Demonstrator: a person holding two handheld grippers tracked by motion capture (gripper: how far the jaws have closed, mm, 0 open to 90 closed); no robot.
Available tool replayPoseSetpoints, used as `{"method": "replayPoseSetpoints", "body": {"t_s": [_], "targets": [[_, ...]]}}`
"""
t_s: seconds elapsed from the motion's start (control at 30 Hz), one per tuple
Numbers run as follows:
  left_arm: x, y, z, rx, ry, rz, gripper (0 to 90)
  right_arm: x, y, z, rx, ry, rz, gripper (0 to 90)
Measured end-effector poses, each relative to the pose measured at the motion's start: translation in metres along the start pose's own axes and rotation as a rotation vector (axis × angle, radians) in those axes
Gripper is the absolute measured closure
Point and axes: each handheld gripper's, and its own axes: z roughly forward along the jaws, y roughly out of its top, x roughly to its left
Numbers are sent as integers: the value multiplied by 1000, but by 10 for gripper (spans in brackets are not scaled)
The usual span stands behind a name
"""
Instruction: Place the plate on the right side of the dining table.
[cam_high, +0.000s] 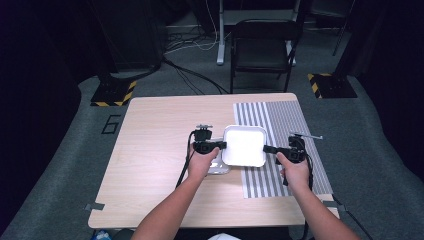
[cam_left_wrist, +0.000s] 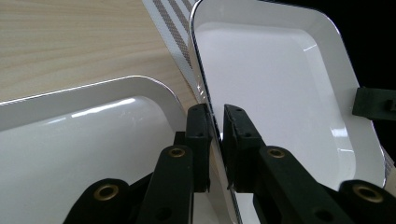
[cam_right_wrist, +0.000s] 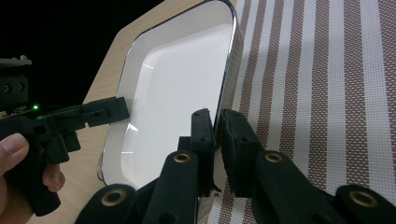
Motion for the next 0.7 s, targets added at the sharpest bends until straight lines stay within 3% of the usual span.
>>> {"method": "replayPoseSetpoints", "body": {"t_s": [0.7], "targets": [[-20,5,19,26,-21,31,808,-18,0,-22,-34,-9,26,834]]}}
